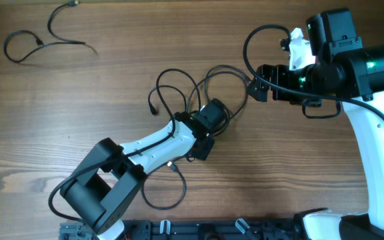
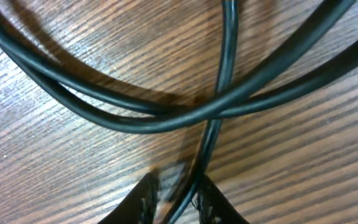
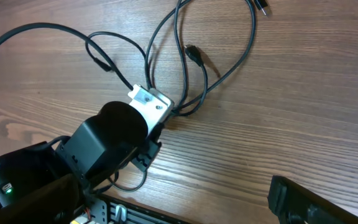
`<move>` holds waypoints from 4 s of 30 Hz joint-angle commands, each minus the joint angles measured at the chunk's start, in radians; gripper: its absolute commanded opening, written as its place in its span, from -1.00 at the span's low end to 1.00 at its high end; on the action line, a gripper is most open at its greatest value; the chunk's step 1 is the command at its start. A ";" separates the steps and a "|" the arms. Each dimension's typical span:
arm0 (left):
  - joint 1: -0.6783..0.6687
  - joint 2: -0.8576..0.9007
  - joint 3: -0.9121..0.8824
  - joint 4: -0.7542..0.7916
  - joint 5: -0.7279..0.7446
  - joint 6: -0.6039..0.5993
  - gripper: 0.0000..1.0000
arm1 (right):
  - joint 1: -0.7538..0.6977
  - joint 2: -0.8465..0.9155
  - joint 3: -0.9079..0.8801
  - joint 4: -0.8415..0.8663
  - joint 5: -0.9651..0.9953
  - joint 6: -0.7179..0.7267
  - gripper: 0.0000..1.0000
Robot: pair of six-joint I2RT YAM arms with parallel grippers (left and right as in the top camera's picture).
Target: Untangle cables
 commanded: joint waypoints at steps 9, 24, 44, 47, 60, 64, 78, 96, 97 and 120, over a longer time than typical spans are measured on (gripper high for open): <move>-0.006 -0.104 0.181 -0.144 0.110 0.006 -0.92 | 0.004 0.000 -0.004 0.027 -0.016 0.037 0.99; 0.027 -0.622 0.490 0.182 0.102 0.017 -0.92 | 0.004 0.000 -0.005 0.035 -0.016 0.058 0.99; 0.061 -0.532 0.486 0.296 0.148 -0.413 -0.92 | 0.004 0.000 -0.006 0.040 -0.012 0.083 0.99; 0.065 -0.564 0.486 0.360 0.180 -0.674 -0.92 | 0.004 0.000 -0.006 0.024 -0.011 0.079 1.00; 0.117 -0.576 0.486 0.382 0.272 -0.736 -0.92 | -0.001 0.000 -0.007 0.032 0.109 0.137 1.00; 0.172 -0.576 0.486 0.278 0.240 -0.665 -0.92 | -0.077 0.000 -0.007 0.033 0.298 0.327 1.00; 0.181 -0.577 0.486 0.883 0.777 -0.916 -0.92 | -0.145 0.000 -0.008 0.058 0.311 0.319 1.00; 0.818 -0.557 0.486 0.130 -0.112 -0.505 -0.92 | -0.145 0.000 -0.008 0.029 0.311 0.290 1.00; 0.920 -0.532 0.486 0.113 -0.111 -0.529 -0.92 | -0.145 0.000 -0.008 0.029 0.311 0.290 0.99; 1.236 -0.185 0.486 0.250 0.208 -0.489 -0.92 | -0.145 0.000 -0.008 0.076 0.311 0.292 1.00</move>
